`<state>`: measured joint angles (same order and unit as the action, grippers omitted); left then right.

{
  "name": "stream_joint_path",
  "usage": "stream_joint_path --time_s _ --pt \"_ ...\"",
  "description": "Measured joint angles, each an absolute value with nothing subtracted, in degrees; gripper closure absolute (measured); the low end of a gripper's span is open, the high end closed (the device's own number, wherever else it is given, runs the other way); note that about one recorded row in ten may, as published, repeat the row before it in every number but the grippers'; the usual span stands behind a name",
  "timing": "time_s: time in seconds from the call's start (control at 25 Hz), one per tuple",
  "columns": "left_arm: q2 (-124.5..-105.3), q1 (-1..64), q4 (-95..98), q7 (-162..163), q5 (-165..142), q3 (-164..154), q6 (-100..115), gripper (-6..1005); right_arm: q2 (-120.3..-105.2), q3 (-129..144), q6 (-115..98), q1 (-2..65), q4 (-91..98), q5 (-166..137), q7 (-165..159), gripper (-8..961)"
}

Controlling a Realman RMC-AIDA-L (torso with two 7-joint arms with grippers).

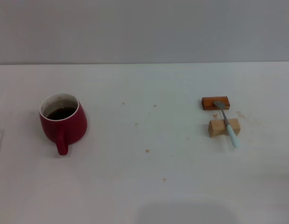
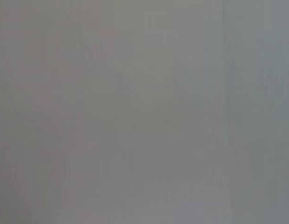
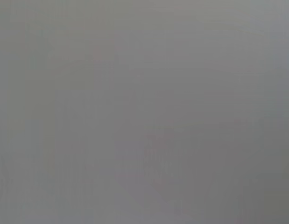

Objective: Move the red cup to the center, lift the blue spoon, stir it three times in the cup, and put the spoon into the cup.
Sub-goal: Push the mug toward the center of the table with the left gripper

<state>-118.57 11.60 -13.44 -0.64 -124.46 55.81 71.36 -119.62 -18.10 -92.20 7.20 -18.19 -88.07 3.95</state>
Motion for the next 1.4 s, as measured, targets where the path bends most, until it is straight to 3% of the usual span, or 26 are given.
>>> stream_joint_path --time_s 0.64,1.04,1.32,1.4 --pt "-118.56 11.70 -13.34 -1.81 -124.97 55.53 71.47 229 -119.62 -17.52 -92.20 7.11 -18.75 -88.07 3.95 199" --pt "-118.41 14.39 -13.00 -6.61 -125.04 53.47 68.97 437 -119.62 -17.40 -93.10 6.94 -18.72 -88.06 3.95 200" --pt "-118.41 15.93 -12.55 -11.11 -125.06 52.67 66.77 643 -119.62 -17.40 -93.55 6.85 -18.72 -88.04 3.95 199" --pt "-118.44 16.31 -12.55 -11.96 -125.07 52.65 65.78 873 -119.62 -17.40 -93.59 6.85 -18.72 -88.03 3.95 199"
